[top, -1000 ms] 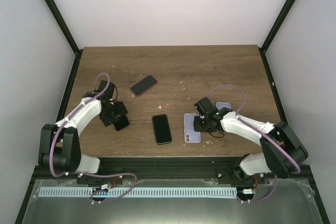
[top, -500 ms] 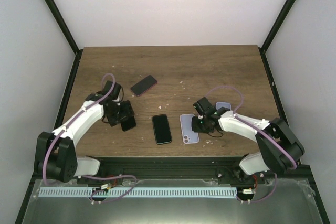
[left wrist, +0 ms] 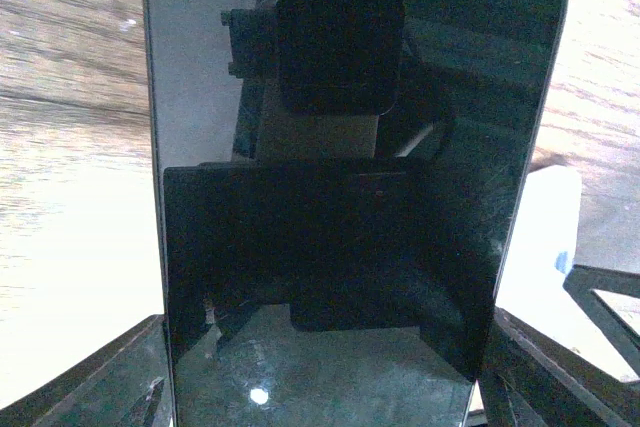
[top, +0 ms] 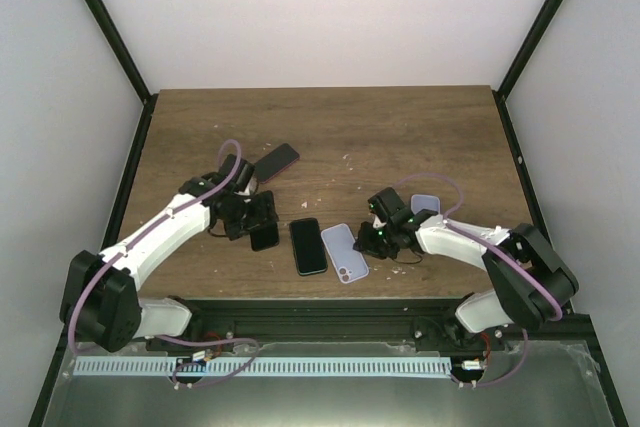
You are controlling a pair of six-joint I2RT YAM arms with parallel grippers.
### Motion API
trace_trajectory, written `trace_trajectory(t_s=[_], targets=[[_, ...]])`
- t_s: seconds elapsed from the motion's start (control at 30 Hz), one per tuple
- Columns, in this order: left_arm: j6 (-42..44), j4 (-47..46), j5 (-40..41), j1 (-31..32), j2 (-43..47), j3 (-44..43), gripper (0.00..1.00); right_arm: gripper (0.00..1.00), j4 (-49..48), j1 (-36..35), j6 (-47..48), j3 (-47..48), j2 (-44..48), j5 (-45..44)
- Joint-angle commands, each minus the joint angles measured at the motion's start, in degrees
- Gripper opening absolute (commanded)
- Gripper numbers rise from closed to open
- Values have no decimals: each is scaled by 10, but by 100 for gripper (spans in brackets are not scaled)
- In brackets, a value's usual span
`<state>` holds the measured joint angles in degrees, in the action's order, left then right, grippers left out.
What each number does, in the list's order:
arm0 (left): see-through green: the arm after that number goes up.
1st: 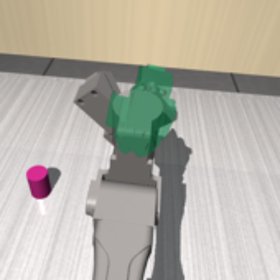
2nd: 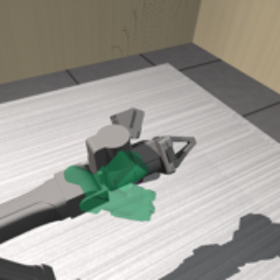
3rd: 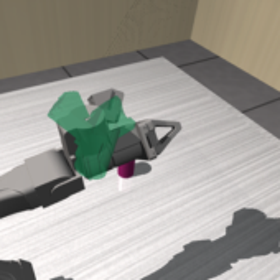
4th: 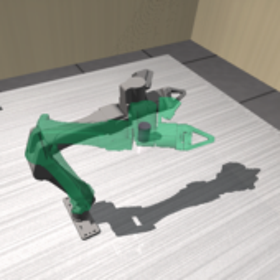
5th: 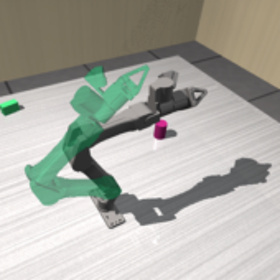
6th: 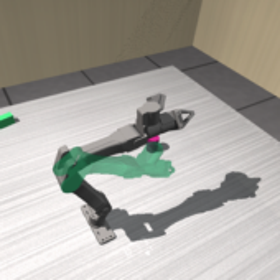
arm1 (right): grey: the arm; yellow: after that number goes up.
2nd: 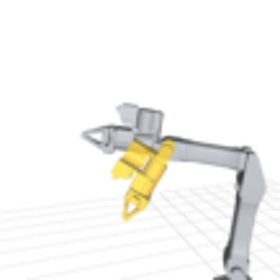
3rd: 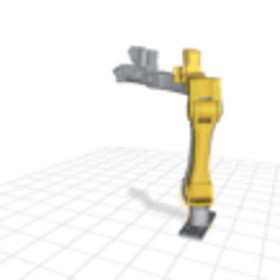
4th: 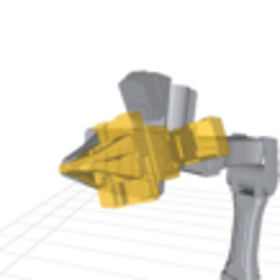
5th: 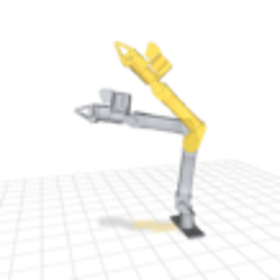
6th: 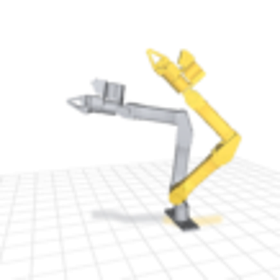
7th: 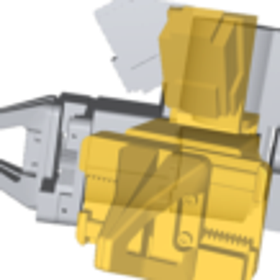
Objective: Put the phone into the phone case
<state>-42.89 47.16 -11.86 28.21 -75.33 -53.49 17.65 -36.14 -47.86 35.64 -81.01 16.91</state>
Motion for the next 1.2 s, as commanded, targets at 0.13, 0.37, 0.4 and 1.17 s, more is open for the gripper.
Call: trace_trajectory(t_s=[0.13,0.37,0.4,1.17], targets=[[-57,-53,-35,40,-22,-30,58,37,-41,-2,59,6,114,51],[-106,-73,-55,88,-56,-51,58,39,8,8,23,-19,186,-69],[-119,-80,-57,96,-59,-52,58,39,14,17,27,-23,185,-74],[-132,-73,-30,106,-75,-52,56,35,10,-21,178,56,-56,-9]])
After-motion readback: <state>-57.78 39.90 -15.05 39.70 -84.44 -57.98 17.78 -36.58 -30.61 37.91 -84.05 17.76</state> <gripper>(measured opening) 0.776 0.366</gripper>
